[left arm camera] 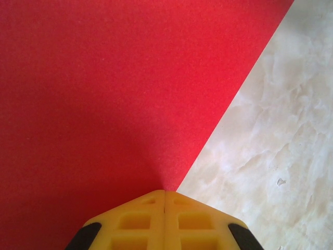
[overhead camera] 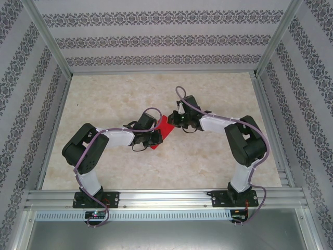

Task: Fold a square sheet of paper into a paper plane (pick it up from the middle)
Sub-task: First fold in half a square sheet of paper at the center of the table.

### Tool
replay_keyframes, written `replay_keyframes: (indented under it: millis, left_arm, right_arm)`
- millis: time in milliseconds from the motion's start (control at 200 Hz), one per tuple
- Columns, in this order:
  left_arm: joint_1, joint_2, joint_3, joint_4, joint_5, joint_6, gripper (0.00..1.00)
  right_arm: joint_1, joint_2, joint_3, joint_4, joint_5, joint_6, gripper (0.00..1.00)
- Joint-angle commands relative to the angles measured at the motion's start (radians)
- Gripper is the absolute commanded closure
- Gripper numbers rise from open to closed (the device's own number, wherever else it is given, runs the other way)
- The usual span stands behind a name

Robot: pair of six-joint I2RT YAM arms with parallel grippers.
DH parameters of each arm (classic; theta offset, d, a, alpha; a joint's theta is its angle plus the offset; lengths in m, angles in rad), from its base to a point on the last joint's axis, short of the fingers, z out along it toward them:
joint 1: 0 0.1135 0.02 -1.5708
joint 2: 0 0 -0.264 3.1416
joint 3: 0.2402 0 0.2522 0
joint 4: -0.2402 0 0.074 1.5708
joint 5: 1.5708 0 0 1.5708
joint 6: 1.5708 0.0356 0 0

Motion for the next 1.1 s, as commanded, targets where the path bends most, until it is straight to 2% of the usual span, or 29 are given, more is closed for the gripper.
replay_keyframes:
  millis: [0, 275, 540, 749, 1099]
  left_arm:
    - [-0.007, 0.044, -0.019, -0.145, -0.006, 0.021, 1.00]
    - [-0.007, 0.024, 0.006, -0.139, 0.007, 0.052, 1.00]
    - [0.026, -0.026, 0.021, 0.016, 0.103, 0.122, 0.98]
    - [0.044, 0.027, 0.032, 0.090, 0.187, 0.158, 0.95]
    - [0.046, 0.074, 0.050, -0.037, 0.122, 0.250, 0.95]
  right_arm:
    - [0.024, 0.067, -0.007, 0.033, -0.035, 0.028, 1.00]
    - [0.031, 0.133, -0.013, -0.005, -0.031, 0.016, 1.00]
    - [0.022, 0.162, -0.007, -0.089, -0.015, -0.024, 1.00]
    - [0.023, 0.179, 0.000, -0.095, -0.026, -0.026, 1.00]
    - [0.023, 0.195, 0.005, -0.119, -0.022, -0.037, 1.00]
